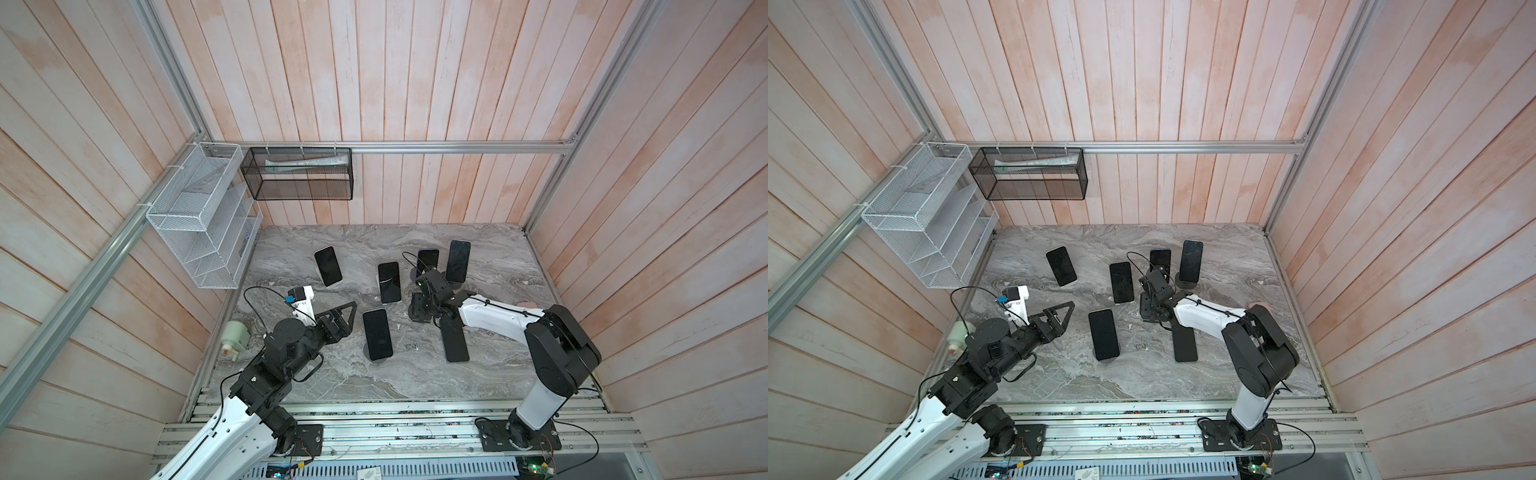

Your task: Remove the phone from the phone stand

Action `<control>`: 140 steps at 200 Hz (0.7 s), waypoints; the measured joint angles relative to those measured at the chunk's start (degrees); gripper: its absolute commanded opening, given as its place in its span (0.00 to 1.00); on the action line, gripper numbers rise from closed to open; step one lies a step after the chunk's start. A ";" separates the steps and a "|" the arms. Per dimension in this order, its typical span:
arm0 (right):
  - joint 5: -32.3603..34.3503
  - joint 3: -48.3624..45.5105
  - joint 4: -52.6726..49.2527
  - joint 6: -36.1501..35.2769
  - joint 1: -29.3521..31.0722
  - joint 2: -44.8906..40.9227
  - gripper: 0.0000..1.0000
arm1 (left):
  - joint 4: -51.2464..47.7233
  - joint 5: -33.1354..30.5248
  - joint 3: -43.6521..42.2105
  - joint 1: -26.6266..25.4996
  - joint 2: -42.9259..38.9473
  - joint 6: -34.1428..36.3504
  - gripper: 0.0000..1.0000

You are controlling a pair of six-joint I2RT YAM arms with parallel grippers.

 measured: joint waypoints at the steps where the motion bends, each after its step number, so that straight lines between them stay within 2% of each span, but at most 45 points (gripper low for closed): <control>1: 0.00 -0.02 0.00 -0.02 0.00 0.00 0.57 | -0.02 0.02 0.00 0.00 -0.02 0.00 0.97; 35: 1.18 -0.74 -1.03 -1.11 0.31 -2.51 0.57 | -0.17 0.04 0.00 0.00 0.07 0.00 0.97; 102: 7.34 -5.73 -3.63 -1.95 -0.17 -16.35 0.57 | 3.26 1.62 0.00 0.00 2.69 0.52 0.97; 140: 7.89 -10.34 -4.76 -3.04 -5.97 -21.94 0.57 | 5.29 3.08 0.00 0.00 4.00 1.11 0.97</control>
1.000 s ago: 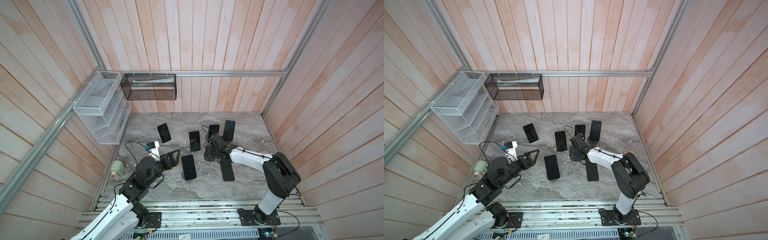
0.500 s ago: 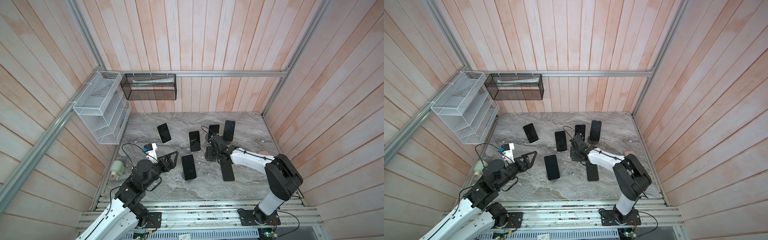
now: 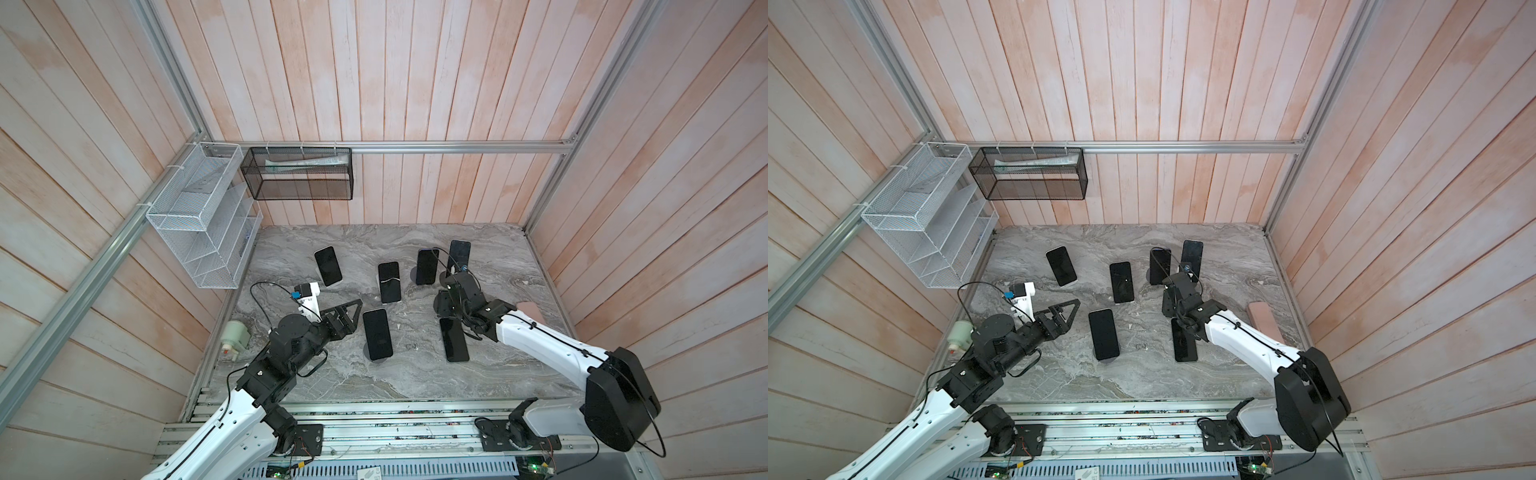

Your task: Remove the phone from the phone stand

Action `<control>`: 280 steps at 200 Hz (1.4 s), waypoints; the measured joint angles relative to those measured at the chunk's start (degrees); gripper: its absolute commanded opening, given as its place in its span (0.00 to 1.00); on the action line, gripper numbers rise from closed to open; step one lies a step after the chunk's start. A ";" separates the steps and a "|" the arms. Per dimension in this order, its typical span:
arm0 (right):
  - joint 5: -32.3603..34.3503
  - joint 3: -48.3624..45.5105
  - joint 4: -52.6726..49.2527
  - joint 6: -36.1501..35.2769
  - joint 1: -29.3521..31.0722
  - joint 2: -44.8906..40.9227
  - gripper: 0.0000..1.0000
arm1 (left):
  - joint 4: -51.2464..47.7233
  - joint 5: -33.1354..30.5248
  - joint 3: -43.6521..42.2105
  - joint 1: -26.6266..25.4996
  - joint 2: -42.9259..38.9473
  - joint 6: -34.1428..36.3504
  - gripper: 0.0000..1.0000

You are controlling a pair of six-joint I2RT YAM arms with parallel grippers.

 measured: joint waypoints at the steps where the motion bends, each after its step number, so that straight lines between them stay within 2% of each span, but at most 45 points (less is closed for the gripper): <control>1: -0.02 -0.17 -0.02 -0.04 -0.31 -0.20 0.57 | 0.04 0.02 0.00 0.00 0.02 0.04 0.97; 46: -2.32 -3.48 0.33 -3.15 -13.66 -6.49 0.56 | 0.79 1.09 0.00 0.00 0.07 1.18 0.97; 130: -8.98 -3.02 5.20 -5.33 -30.03 -2.71 0.56 | -2.08 0.85 2.45 0.00 -0.35 4.66 0.97; 183: -12.98 2.75 11.26 -7.06 -32.81 9.79 0.57 | -3.10 0.85 2.80 0.00 -2.64 4.55 0.97; 241: -16.48 25.90 9.20 -10.51 -34.45 30.60 0.58 | -5.88 1.38 3.23 0.00 -1.77 3.72 0.97; 280: -20.22 33.14 4.94 -12.31 -35.71 38.32 0.62 | -8.22 1.46 3.30 0.00 -2.49 2.51 0.97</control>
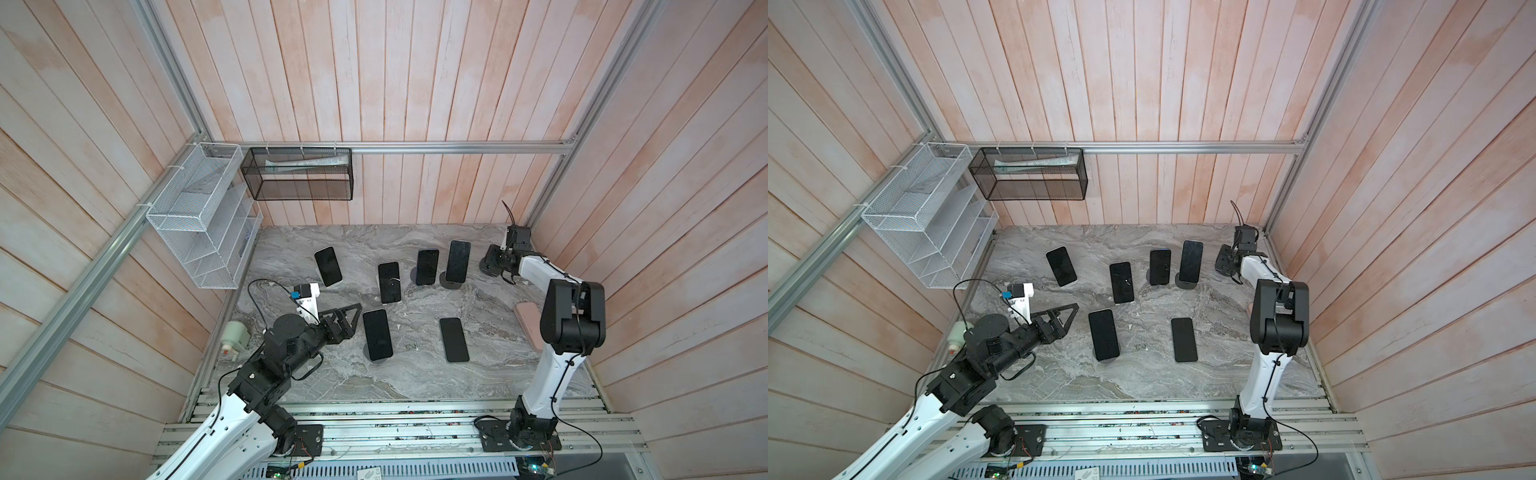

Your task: Remove the phone from the phone stand

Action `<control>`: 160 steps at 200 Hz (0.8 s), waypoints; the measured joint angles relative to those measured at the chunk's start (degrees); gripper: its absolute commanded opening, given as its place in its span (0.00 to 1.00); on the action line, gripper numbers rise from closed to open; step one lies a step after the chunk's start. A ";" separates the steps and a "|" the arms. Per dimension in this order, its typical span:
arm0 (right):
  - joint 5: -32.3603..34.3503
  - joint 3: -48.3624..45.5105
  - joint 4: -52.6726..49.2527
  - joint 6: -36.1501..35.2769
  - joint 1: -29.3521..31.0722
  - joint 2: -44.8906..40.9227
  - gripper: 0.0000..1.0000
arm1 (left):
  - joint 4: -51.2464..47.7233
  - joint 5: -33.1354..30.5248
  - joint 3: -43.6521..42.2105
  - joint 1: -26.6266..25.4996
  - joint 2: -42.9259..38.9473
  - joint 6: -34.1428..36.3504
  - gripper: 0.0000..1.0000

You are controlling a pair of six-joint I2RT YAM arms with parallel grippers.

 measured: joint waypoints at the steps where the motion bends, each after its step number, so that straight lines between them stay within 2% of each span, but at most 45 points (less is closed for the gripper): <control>1: -0.09 0.00 -0.11 0.00 -0.02 0.15 0.62 | -0.07 0.00 0.00 0.00 -0.04 -0.07 0.97; 38: -2.91 0.15 -3.82 -0.28 -0.26 2.40 0.80 | -2.21 0.09 0.50 0.00 -0.22 -1.20 0.97; 65: -2.97 0.61 -7.21 -0.31 -0.39 2.40 0.86 | -4.87 0.66 2.49 0.00 -0.24 -1.20 0.97; 85: -2.40 0.55 -9.40 0.57 -0.46 0.57 0.87 | -6.36 1.09 4.26 0.00 -0.37 -1.20 0.97; 137: -1.22 -3.89 -12.59 5.66 -0.09 -17.77 0.83 | -9.51 0.35 8.83 0.00 2.56 -2.84 0.97; 160: 0.52 -7.19 -13.16 7.82 3.41 -26.25 0.82 | -10.36 -1.53 8.26 0.00 3.61 -6.12 0.96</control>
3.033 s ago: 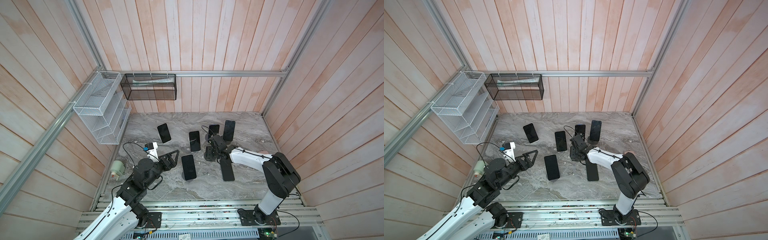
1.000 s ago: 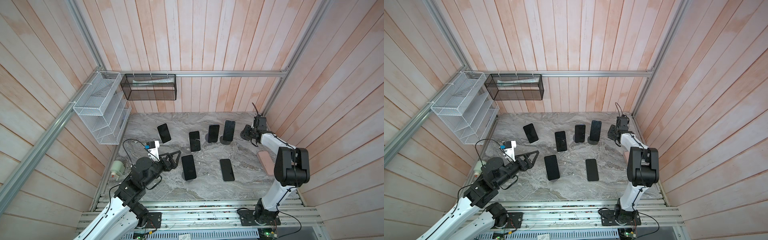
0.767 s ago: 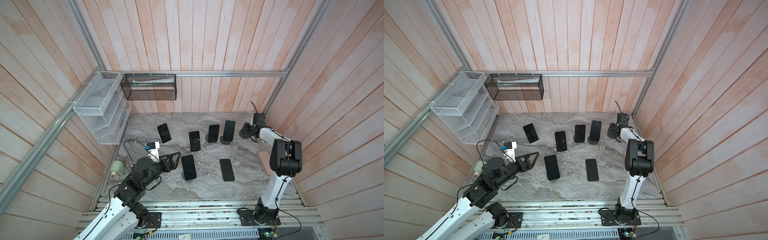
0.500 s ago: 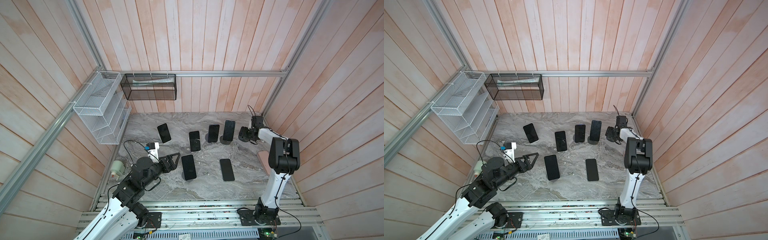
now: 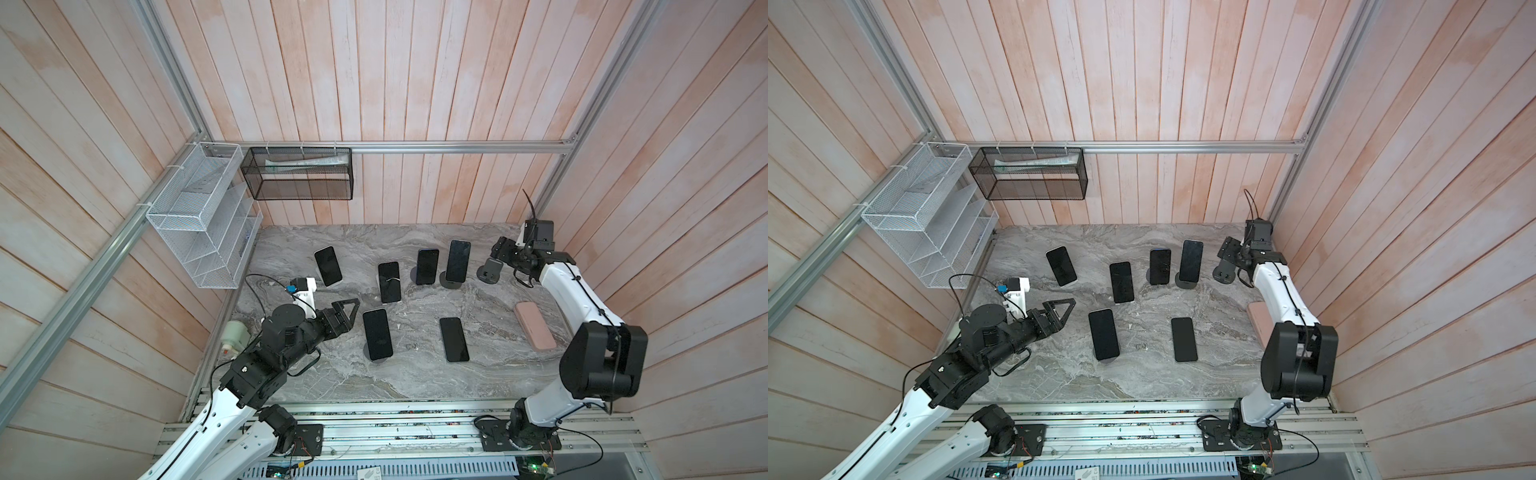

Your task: Remove the phone from the phone stand

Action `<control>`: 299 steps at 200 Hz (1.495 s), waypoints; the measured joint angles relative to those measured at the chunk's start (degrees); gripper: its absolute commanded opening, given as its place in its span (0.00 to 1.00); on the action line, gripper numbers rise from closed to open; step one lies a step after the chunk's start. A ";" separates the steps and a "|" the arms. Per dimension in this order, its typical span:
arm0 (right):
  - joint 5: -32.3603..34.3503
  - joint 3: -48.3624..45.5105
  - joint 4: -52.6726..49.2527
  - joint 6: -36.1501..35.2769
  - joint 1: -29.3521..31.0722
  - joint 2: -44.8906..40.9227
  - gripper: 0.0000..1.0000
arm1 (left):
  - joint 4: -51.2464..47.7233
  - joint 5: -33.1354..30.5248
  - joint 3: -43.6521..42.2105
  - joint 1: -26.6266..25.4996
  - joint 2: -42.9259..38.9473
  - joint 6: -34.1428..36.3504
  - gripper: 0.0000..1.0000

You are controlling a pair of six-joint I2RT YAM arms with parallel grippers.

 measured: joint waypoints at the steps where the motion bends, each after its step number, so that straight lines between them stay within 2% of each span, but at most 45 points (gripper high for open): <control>1: 0.22 -0.26 -0.07 0.15 0.39 -0.42 0.82 | 0.00 -0.04 -0.07 0.00 0.00 -0.13 0.96; 33: 4.90 -6.69 -4.92 1.33 13.44 -10.34 0.81 | -1.09 -0.94 -1.99 0.00 -0.81 -2.84 0.96; 60: 11.58 -14.05 -8.68 2.32 31.71 -20.92 0.85 | -4.48 -2.84 -1.99 0.00 -3.58 -1.64 0.97; 71: 13.14 -16.48 -10.75 3.37 36.68 -24.59 0.85 | -6.36 -3.93 -1.99 0.00 -5.42 -1.44 0.97; 92: 16.61 -18.23 -15.13 7.10 37.97 -29.46 0.84 | -9.05 -5.42 -1.99 0.00 -9.38 -1.53 0.96; 112: 18.40 -19.47 -15.50 10.23 37.81 -34.42 0.78 | -9.79 -6.10 -1.99 0.00 -11.45 -1.68 0.96; 129: 19.06 -21.24 -15.13 12.87 37.81 -39.32 0.71 | -10.01 -6.34 -1.97 0.00 -10.40 -1.62 0.96; 153: 20.11 -21.94 -15.08 16.28 37.81 -42.66 0.70 | -9.42 -6.36 -1.90 0.00 -5.92 -1.25 0.97; 192: 17.86 -21.94 -14.62 19.54 38.84 -40.85 0.68 | -5.51 -6.03 -1.90 0.00 0.81 -1.25 0.98; 231: 17.25 -21.86 -10.93 20.87 47.84 -34.82 0.68 | -1.51 -4.33 -2.23 0.00 1.70 -2.08 0.99; 256: 16.72 -17.55 -10.05 20.35 51.47 -26.16 0.73 | 0.46 -4.24 -5.29 0.00 -1.31 -3.65 0.98; 299: 15.32 -3.82 -9.20 17.79 53.02 -10.95 0.80 | -1.84 -6.19 -7.50 0.00 -3.80 -4.48 0.99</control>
